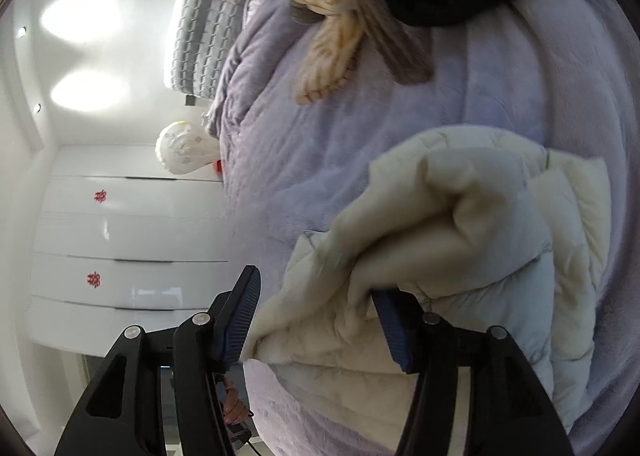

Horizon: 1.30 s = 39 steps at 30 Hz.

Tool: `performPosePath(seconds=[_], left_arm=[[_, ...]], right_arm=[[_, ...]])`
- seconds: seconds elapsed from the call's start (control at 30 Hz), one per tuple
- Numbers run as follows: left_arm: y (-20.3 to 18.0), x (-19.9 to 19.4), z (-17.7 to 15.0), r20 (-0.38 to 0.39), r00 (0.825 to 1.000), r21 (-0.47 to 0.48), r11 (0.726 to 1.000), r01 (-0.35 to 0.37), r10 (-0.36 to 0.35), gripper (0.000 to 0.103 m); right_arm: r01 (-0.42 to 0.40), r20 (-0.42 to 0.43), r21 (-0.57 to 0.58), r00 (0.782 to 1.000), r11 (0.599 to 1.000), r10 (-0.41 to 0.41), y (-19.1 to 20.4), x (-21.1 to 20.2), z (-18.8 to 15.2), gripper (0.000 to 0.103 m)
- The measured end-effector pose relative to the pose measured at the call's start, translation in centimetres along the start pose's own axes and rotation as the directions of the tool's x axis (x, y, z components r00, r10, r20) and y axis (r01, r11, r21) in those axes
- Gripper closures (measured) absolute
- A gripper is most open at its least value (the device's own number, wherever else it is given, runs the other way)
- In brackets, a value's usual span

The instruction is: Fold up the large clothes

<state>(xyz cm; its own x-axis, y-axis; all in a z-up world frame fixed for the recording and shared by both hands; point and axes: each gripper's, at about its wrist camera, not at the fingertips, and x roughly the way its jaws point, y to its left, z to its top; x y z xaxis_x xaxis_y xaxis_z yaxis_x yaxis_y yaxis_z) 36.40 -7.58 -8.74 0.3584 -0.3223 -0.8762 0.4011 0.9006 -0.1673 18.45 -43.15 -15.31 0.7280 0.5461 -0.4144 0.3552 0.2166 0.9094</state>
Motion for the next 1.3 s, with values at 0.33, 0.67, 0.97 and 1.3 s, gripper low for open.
performPosePath(seconds=[0.33, 0.67, 0.97, 1.3], left_arm=[[-1.5, -2.9, -1.3, 0.098, 0.995, 0.083, 0.996, -0.029, 0.021, 0.026], [-1.7, 6.5, 0.9, 0.04, 0.997, 0.024, 0.997, -0.073, 0.073, 0.039], [-1.0, 11.7, 2.5, 0.026, 0.989, -0.032, 0.989, -0.143, 0.143, 0.038], [-0.8, 12.8, 3.5, 0.009, 0.984, -0.044, 0.984, -0.175, 0.176, 0.038]], right_arm=[[0.279, 0.03, -0.191, 0.96, 0.941, -0.279, 1.4, -2.2, -2.2, 0.085], [0.538, 0.135, -0.35, 0.839, 0.766, -0.527, -0.2, 2.1, 0.5, 0.085], [0.6, 0.166, -0.309, 0.798, 0.738, -0.579, -2.7, 4.3, 3.4, 0.089], [0.632, 0.166, -0.26, 0.774, 0.73, -0.611, -4.3, 5.9, 4.6, 0.09]])
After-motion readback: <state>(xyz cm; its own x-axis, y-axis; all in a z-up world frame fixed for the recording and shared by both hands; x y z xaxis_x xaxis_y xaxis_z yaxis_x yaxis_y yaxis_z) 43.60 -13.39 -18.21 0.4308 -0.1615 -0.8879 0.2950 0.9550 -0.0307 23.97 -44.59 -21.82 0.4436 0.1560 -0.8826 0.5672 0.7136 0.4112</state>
